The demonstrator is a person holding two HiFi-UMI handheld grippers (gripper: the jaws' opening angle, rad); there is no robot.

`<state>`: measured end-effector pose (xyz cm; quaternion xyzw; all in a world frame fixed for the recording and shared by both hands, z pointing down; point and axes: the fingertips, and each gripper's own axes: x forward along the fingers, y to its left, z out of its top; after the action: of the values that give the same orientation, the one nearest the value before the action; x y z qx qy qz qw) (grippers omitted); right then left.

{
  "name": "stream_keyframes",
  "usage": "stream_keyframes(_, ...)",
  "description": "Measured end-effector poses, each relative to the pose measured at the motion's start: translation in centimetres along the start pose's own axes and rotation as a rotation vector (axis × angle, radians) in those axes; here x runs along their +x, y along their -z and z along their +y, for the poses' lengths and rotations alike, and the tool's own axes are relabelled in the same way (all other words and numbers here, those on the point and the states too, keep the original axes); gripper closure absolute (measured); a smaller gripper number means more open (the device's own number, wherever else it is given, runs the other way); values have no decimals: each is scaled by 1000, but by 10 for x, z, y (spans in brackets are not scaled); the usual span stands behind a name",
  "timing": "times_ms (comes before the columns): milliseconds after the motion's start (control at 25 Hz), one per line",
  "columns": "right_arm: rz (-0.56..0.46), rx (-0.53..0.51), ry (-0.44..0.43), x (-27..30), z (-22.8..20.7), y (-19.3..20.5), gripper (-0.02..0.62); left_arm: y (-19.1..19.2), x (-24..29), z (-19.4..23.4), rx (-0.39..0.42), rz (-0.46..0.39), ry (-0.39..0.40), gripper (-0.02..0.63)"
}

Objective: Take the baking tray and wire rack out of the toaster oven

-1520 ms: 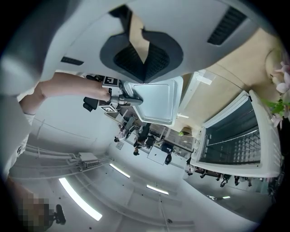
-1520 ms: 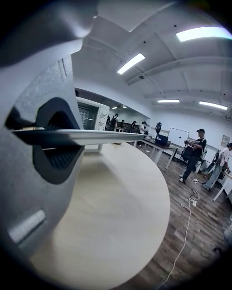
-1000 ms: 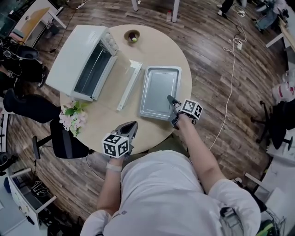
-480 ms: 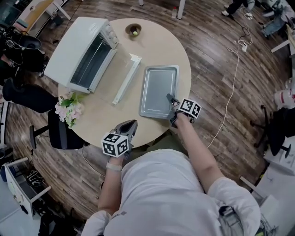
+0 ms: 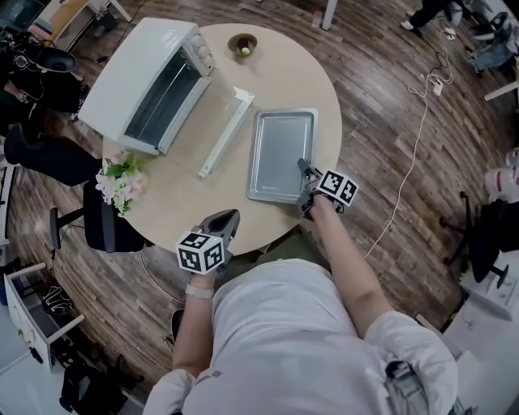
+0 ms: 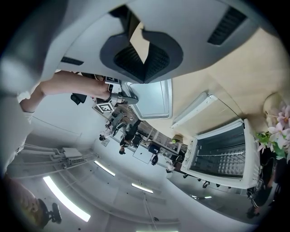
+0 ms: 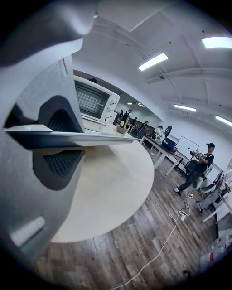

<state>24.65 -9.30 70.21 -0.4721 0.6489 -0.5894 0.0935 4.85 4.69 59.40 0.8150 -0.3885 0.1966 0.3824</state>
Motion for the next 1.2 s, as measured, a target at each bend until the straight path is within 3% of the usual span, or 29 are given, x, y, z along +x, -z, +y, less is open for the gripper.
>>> stream_keyframes(280,14,-31,25,0,0,-9,495,-2,6,5,-9,15,-1,607)
stream_keyframes(480,-20,-12,-48,-7,1,-18,465,-2,9,5,-9,27,6,607)
stream_keyframes(520,-12,9,-66,-7,0,-16,417,-2,10,6,-9,30,7,607)
stream_keyframes(560,-3,28,-82,-6,-2,-14,408,-1,11,6,-10,33,8,607)
stream_keyframes(680,9,54,-100,-8,-10,-6,408,1,12,5,-12,42,11,607)
stream_keyframes(880,72,29,-49,-12,-24,10,408,4,14,6,-15,51,10,607)
stream_keyframes(1200,169,-169,77,-23,-39,23,407,8,15,6,-18,61,18,607)
